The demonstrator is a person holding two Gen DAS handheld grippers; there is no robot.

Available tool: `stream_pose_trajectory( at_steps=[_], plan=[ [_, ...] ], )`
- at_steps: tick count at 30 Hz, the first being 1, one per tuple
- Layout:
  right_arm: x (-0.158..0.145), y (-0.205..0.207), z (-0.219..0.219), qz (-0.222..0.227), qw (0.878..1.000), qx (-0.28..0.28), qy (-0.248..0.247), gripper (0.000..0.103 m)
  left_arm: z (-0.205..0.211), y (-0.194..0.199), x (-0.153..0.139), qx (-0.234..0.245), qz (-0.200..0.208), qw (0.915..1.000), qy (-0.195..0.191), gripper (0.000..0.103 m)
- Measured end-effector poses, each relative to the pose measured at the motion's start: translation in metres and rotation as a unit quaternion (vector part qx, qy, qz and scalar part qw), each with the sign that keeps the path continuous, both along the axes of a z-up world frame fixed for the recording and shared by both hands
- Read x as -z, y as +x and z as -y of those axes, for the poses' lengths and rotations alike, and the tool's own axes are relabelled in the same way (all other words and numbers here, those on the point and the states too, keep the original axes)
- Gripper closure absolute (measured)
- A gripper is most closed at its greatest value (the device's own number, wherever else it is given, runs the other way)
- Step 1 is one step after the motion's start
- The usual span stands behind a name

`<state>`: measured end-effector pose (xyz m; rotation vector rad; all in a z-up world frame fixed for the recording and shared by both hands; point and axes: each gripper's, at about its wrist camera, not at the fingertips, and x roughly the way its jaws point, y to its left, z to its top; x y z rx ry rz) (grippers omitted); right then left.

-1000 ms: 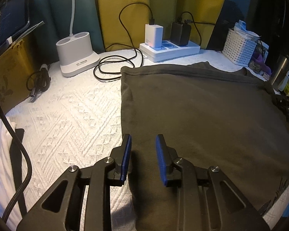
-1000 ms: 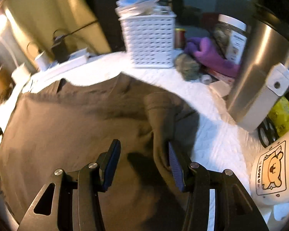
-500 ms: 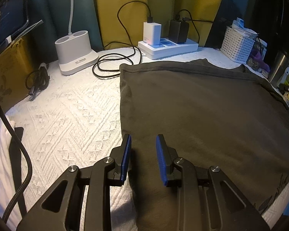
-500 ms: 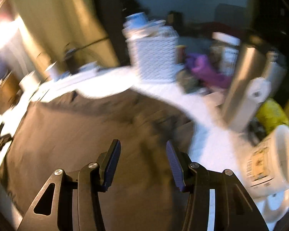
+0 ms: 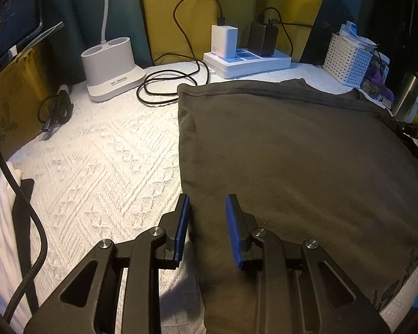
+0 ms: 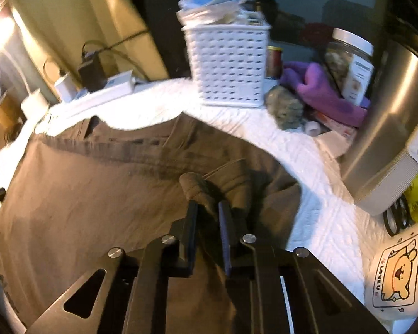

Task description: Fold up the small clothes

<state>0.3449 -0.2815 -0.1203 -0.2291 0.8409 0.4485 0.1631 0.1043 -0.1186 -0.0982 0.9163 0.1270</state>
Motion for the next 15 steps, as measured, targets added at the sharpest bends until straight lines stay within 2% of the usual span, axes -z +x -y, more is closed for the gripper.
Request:
stream_pose_trajectory(
  at_steps=[3,7,15],
  plan=[
    [0.004,0.0,-0.007,0.008,1.0,-0.004,-0.027,0.088,0.0,0.001,0.001,0.002,-0.001,1.0,0.001,0.076],
    [0.002,0.007,-0.002,0.012,0.999,0.012,-0.033,0.088,0.001,0.002,0.002,0.004,-0.004,1.0,0.003,0.076],
    [0.006,0.012,-0.008,0.031,0.997,0.001,-0.069,0.089,0.002,0.004,0.002,0.004,-0.005,1.0,0.005,0.076]
  ],
)
